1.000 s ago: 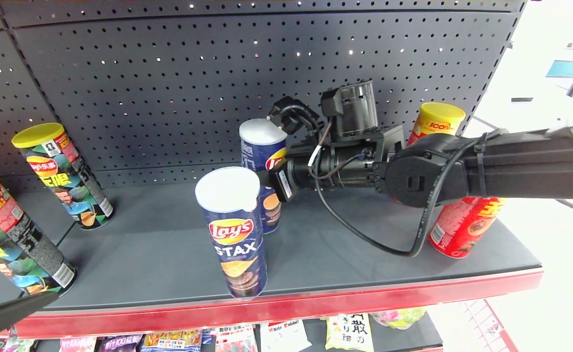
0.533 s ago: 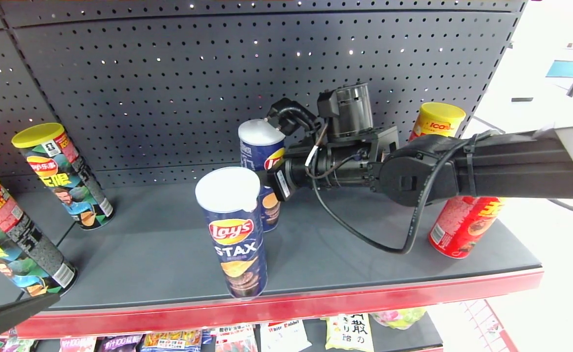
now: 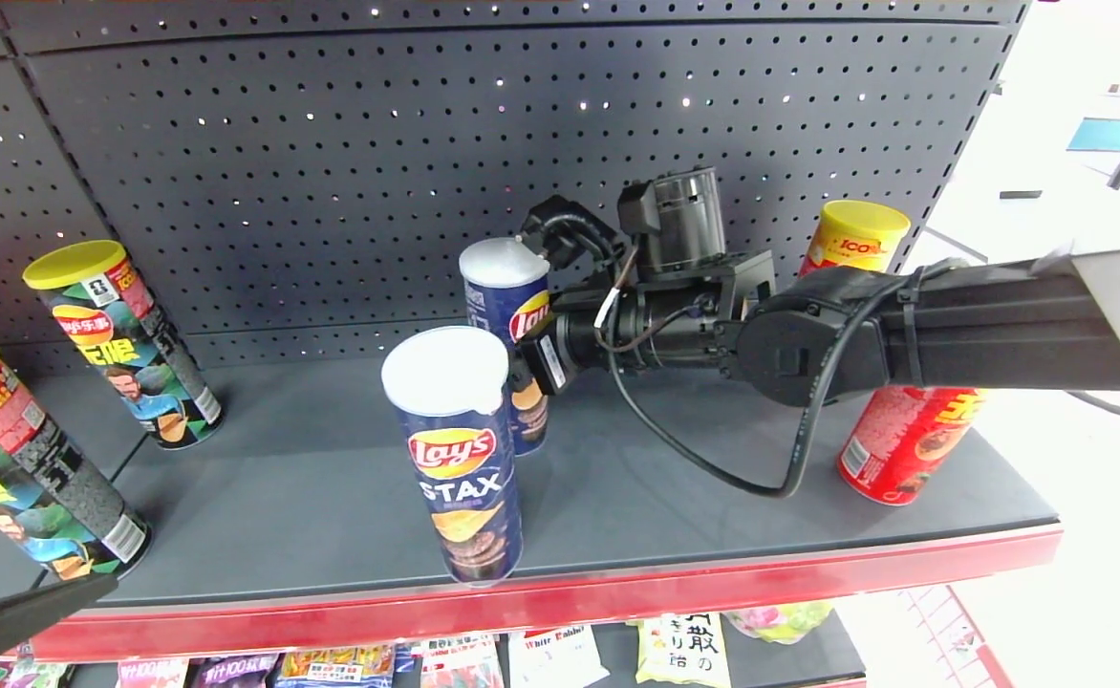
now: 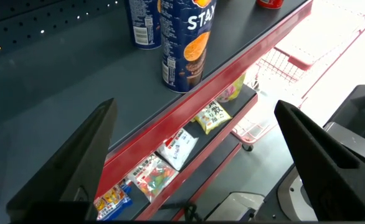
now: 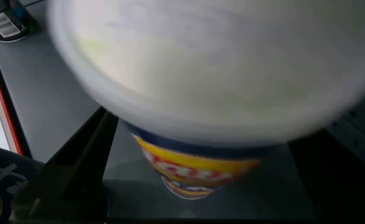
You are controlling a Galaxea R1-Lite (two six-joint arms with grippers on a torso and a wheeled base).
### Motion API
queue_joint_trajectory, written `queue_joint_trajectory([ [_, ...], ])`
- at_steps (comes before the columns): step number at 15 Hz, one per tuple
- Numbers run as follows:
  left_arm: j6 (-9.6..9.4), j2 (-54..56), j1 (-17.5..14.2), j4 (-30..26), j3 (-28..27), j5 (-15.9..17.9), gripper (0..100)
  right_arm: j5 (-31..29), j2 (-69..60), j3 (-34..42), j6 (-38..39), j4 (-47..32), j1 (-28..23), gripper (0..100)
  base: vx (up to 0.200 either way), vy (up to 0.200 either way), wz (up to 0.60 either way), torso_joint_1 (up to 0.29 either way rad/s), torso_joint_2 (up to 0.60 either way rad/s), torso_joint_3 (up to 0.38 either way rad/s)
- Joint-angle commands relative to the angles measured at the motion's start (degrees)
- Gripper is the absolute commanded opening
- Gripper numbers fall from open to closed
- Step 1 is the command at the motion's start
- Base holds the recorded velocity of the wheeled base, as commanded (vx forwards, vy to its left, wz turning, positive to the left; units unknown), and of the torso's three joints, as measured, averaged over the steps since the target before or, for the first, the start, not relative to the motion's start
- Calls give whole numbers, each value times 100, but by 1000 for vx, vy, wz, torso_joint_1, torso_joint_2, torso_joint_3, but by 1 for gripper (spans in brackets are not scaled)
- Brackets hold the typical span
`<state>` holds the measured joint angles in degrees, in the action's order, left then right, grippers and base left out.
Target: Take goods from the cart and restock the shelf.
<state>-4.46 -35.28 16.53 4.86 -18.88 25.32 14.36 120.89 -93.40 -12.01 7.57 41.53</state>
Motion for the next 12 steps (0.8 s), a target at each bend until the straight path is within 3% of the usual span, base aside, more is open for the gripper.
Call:
queue_joint_trajectory([
  [1,-2,-14,-1,6,-1,-1,100,-3,-101,6,5,-1,4,100,0,0,0,0,0,0],
  [3,-2,-14,-1,6,7,-1,100,-56,-224,94,14,-10,4,100,0,0,0,0,0,0],
  [12,7,-128,-1,-3,7,-1,100,-504,-2096,2081,427,-1,-304,100,0,0,0,0,0,0],
])
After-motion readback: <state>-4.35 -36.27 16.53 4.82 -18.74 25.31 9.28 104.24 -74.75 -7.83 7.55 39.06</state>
